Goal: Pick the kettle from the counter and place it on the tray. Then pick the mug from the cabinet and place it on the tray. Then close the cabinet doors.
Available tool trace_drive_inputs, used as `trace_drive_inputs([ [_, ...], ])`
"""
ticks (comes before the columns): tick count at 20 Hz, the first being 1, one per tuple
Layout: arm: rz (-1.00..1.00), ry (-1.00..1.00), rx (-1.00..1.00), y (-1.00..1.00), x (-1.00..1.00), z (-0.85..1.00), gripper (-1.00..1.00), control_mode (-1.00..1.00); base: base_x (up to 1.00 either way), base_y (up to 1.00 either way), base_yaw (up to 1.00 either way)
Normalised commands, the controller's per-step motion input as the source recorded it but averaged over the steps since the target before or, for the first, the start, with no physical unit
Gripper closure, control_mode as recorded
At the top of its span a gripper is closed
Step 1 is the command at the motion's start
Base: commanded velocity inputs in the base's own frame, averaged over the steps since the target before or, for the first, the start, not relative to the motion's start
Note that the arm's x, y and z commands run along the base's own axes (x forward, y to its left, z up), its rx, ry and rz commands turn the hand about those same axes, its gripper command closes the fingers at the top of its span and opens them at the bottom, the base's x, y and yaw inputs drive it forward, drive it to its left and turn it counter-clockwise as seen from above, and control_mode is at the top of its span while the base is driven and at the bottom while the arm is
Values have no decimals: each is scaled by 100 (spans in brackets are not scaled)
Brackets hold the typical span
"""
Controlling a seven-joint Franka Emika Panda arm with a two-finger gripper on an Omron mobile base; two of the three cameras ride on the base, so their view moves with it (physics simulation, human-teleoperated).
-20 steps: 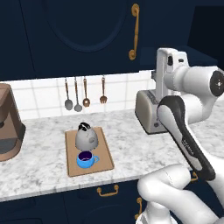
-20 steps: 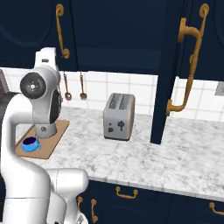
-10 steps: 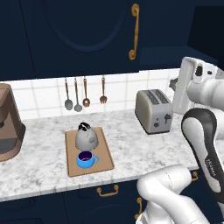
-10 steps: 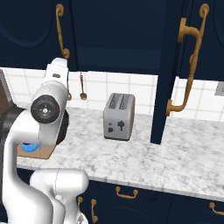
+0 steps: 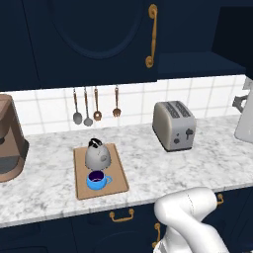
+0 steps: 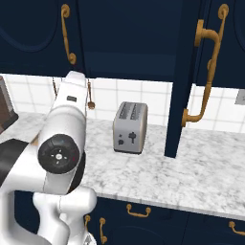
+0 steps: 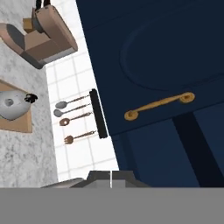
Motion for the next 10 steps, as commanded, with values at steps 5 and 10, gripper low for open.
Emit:
trace_drive_inputs([
  [5,0,0,0,-66,-65,-3,100,-100,0,0,0],
  [10,0,-6,0,-63,-53,-11,100,-100,0,0,0],
])
